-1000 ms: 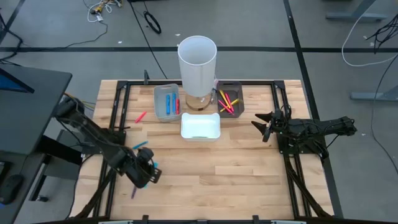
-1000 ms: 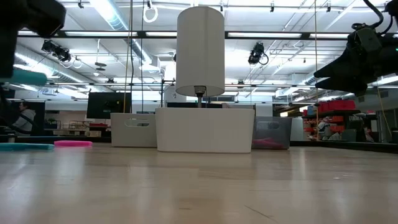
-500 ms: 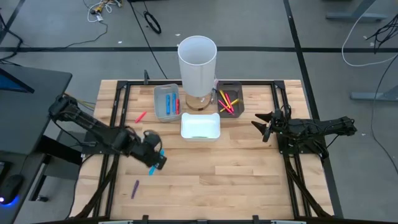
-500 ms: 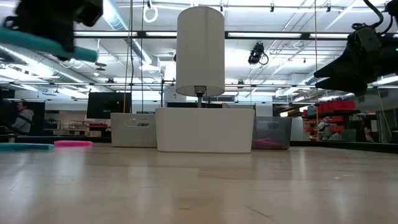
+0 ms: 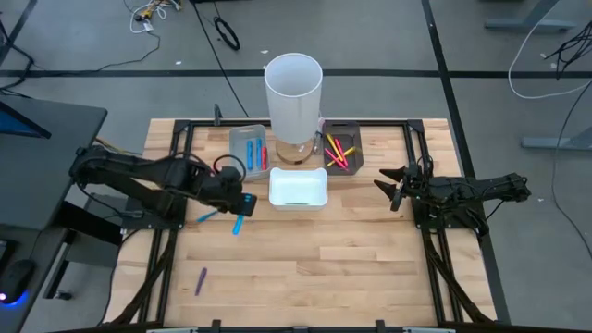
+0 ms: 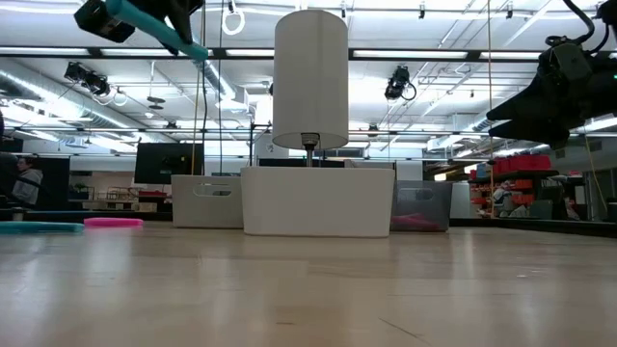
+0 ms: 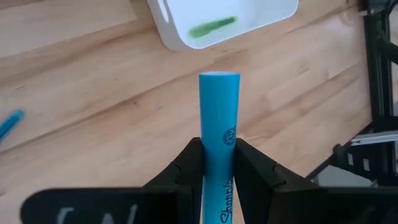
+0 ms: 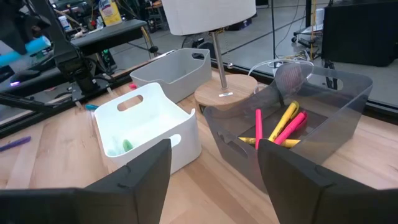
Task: Pick & Place Markers
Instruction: Put the blue highlighter pen into the gray bin
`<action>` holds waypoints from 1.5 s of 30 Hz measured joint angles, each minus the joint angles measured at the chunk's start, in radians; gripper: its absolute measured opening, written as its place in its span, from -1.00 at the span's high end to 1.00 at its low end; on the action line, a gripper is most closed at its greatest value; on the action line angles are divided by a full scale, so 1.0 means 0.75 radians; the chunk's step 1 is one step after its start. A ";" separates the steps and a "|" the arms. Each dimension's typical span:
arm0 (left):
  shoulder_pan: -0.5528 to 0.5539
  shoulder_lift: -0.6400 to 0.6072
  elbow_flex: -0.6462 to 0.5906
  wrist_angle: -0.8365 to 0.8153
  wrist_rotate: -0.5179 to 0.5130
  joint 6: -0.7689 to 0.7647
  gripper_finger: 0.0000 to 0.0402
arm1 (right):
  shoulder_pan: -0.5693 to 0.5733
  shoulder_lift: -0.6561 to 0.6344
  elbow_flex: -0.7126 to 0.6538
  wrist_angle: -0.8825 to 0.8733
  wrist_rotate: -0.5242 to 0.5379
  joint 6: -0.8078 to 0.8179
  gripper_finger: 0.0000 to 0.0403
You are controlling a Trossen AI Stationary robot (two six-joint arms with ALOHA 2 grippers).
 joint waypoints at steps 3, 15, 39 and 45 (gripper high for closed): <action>0.014 0.000 0.019 -0.006 0.019 -0.002 0.65 | -0.001 0.000 0.000 0.000 0.000 0.000 -0.20; 0.176 0.004 0.022 -0.158 0.108 0.069 0.65 | 0.000 0.000 0.000 0.000 0.000 0.000 -0.20; 0.814 0.167 0.021 -0.104 0.257 0.390 0.65 | 0.000 0.000 0.000 0.000 0.001 0.000 -0.20; 0.972 0.261 0.108 -0.106 0.290 0.501 0.65 | 0.000 0.000 0.000 0.001 0.000 0.000 -0.20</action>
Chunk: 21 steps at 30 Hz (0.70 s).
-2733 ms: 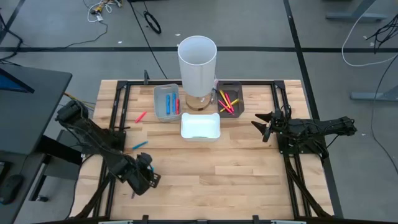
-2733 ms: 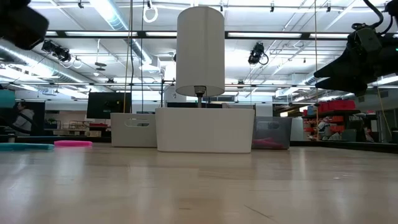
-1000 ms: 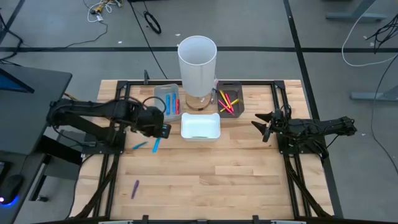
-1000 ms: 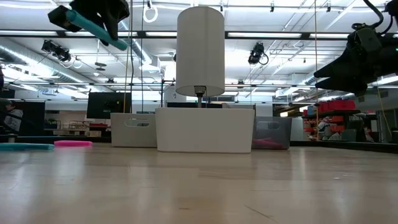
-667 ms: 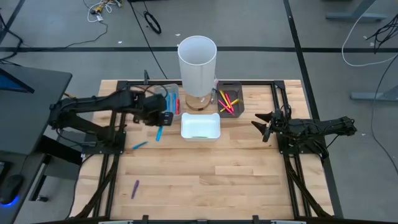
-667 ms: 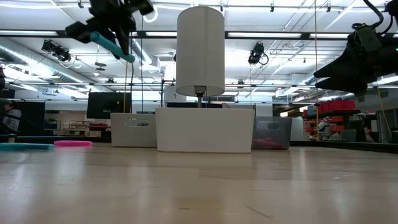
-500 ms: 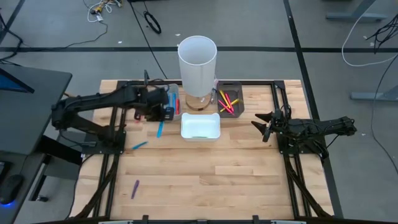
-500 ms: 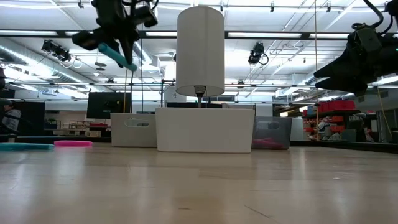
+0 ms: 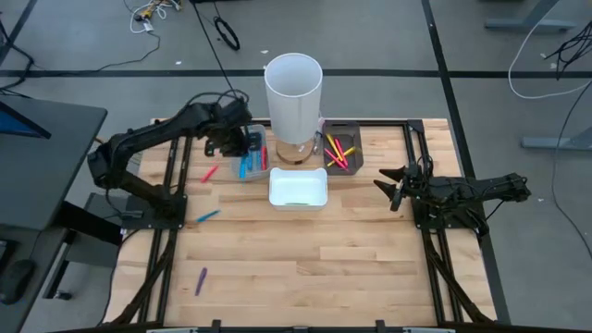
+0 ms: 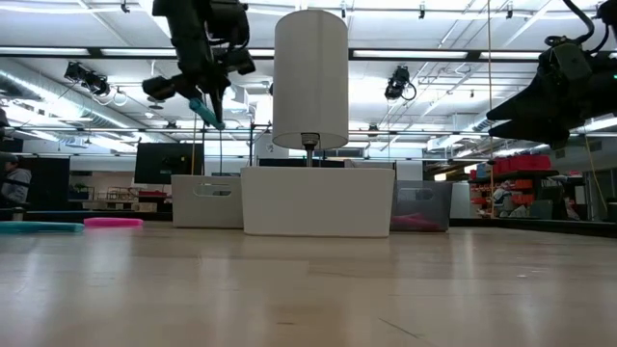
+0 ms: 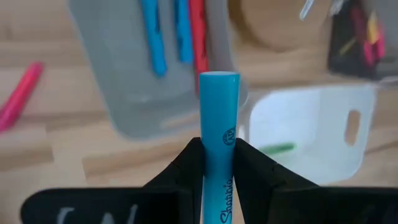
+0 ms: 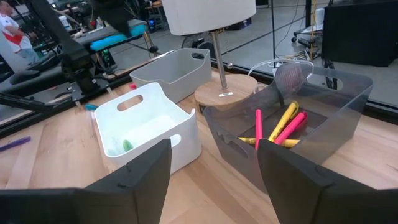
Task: Pick & Place Markers
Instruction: Put the blue highlighter pen into the gray bin
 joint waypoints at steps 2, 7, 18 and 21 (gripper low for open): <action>0.053 0.030 0.031 -0.002 0.001 0.037 0.65 | 0.000 0.000 0.000 0.002 0.001 0.000 -0.20; 0.170 0.091 0.094 -0.006 0.010 0.100 0.65 | 0.000 0.000 0.000 0.001 0.001 0.000 -0.20; 0.370 0.216 0.149 -0.003 0.070 0.223 0.65 | 0.000 0.000 0.000 0.001 0.000 0.000 -0.20; 0.374 0.248 0.149 -0.006 0.068 0.232 0.65 | 0.000 0.000 0.000 0.000 0.000 0.000 -0.20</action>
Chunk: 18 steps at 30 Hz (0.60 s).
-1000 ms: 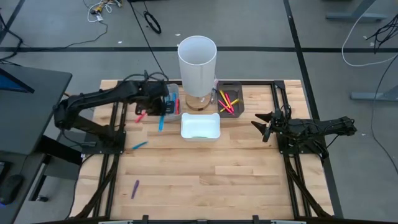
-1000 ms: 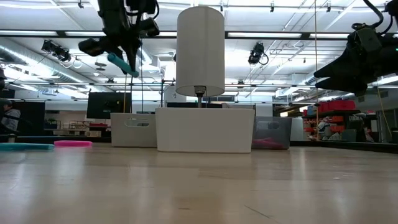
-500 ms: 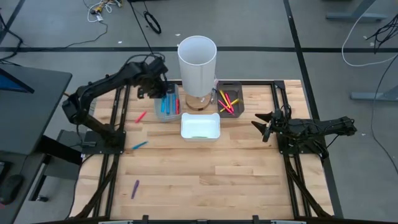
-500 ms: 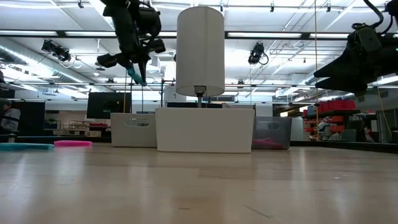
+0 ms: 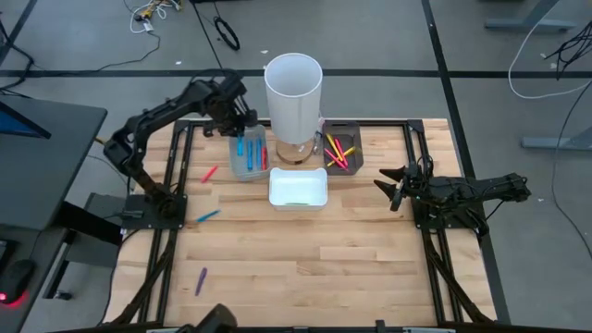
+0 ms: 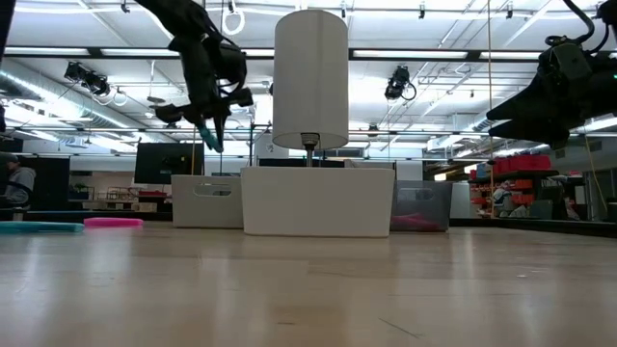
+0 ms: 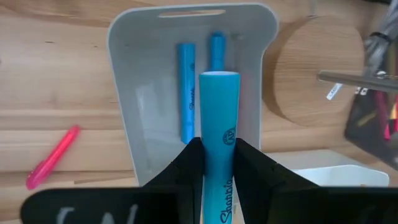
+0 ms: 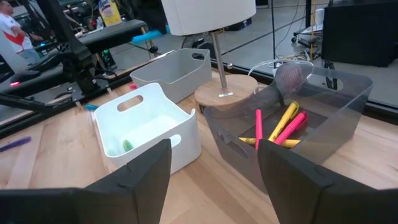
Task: Pick & Place Markers
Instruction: Put the blue highlighter pen into the gray bin
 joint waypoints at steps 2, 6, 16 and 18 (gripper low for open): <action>0.000 0.013 0.000 0.000 -0.002 0.000 0.65 | 0.000 0.000 0.000 0.000 0.000 0.000 -0.20; -0.004 0.042 -0.014 0.001 -0.030 0.000 0.65 | 0.000 0.000 0.000 0.000 0.000 0.000 -0.20; -0.021 0.124 -0.015 0.006 -0.135 -0.031 0.65 | 0.000 0.000 0.000 -0.001 0.000 0.000 -0.20; -0.028 0.142 -0.015 0.008 -0.136 -0.027 0.65 | 0.000 0.000 0.000 -0.001 0.000 0.000 -0.20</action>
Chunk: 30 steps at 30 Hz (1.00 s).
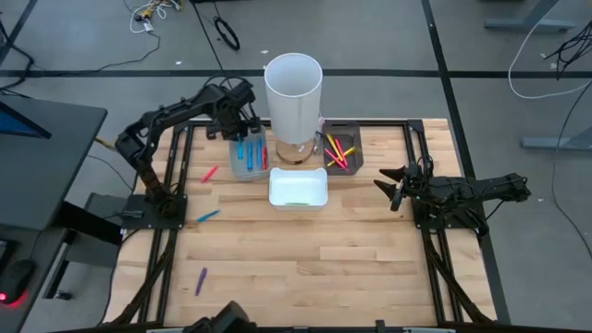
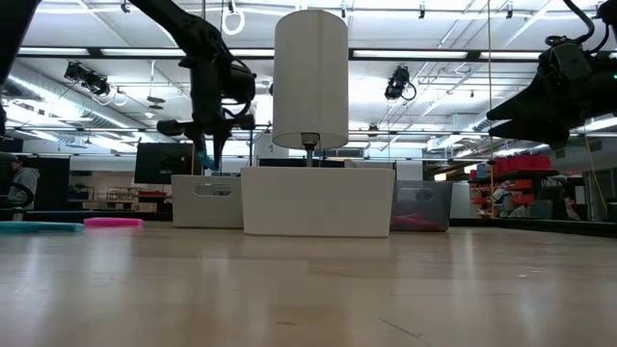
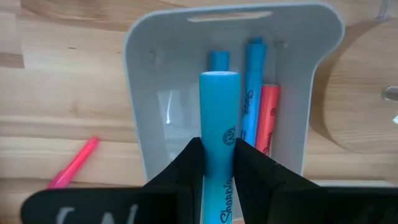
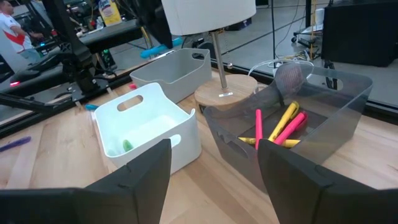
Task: Pick & Place Markers
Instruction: Put the blue highlighter pen into the gray bin
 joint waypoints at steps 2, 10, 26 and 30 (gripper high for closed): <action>-0.002 0.015 0.000 0.002 -0.008 0.003 0.65 | 0.000 0.000 0.000 0.000 0.000 0.000 -0.20; -0.013 0.059 -0.043 0.071 -0.026 -0.007 0.65 | 0.000 0.000 0.000 0.000 0.000 0.000 -0.20; -0.047 0.069 -0.303 0.381 -0.023 -0.082 0.65 | 0.000 0.000 0.000 0.000 0.000 0.000 -0.20; -0.049 0.120 -0.308 0.382 -0.022 -0.079 0.65 | 0.000 0.000 0.000 0.000 0.000 0.000 -0.20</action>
